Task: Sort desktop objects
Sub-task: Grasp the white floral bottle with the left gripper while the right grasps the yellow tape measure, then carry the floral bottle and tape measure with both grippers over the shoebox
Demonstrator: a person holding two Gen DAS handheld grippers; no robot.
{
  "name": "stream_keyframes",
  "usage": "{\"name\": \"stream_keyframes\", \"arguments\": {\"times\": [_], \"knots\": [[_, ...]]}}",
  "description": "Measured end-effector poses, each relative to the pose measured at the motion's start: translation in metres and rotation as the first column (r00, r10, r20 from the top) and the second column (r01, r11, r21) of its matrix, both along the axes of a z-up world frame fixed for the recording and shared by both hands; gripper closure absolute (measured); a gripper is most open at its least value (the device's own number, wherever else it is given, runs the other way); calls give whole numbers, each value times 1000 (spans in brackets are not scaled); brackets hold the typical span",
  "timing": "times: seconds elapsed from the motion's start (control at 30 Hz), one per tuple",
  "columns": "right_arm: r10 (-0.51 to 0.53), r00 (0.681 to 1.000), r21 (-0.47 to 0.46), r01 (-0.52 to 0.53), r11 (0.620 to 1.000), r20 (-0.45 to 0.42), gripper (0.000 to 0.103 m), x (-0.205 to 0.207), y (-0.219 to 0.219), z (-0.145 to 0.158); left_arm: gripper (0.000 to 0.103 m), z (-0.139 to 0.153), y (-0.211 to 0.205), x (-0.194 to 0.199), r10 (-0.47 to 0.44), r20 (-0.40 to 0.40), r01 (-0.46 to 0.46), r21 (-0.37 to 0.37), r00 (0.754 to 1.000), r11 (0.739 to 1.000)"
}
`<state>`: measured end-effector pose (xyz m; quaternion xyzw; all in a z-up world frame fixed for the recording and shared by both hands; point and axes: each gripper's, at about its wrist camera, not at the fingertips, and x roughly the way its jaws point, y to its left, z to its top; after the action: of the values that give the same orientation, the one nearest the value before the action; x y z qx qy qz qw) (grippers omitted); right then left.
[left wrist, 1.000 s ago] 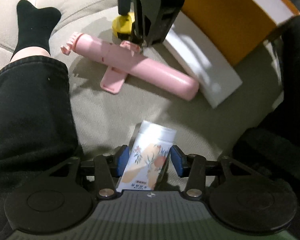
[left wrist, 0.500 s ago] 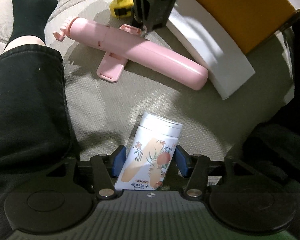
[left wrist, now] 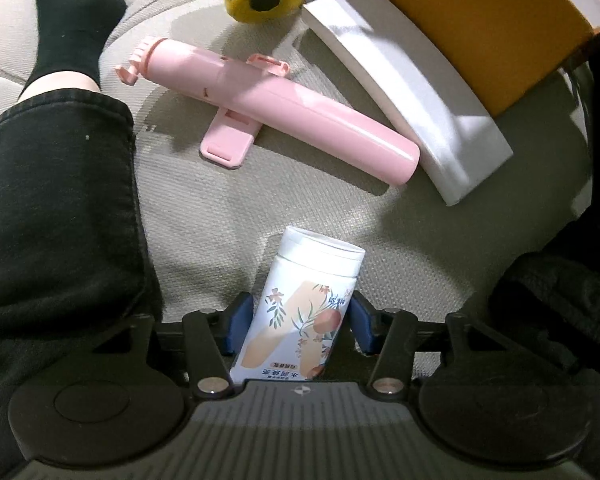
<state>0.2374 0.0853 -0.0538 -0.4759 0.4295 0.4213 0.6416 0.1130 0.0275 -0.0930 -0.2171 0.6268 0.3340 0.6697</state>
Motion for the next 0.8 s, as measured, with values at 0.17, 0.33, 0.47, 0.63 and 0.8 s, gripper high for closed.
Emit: {"name": "stream_keyframes", "arguments": {"times": [0.17, 0.33, 0.47, 0.63, 0.8], "knots": [[-25, 1000, 59, 25, 998, 3, 82, -9, -8, 17, 45, 16, -13, -3, 6, 41, -8, 46, 999, 999], [-48, 999, 128, 45, 991, 19, 82, -25, -15, 36, 46, 45, -20, -14, 63, 127, -79, 126, 990, 989], [-70, 997, 201, 63, 978, 28, 82, -38, -29, 64, 46, 69, -14, -6, 84, 196, -121, 183, 977, 976], [-106, 993, 293, 86, 952, 50, 82, -47, -58, 97, 48, 109, -17, 7, 38, 261, -115, 285, 965, 952], [-197, 978, 363, 160, 918, 68, 82, -49, -105, 127, 48, 139, -13, 21, -28, 330, -92, 343, 944, 935]]}}
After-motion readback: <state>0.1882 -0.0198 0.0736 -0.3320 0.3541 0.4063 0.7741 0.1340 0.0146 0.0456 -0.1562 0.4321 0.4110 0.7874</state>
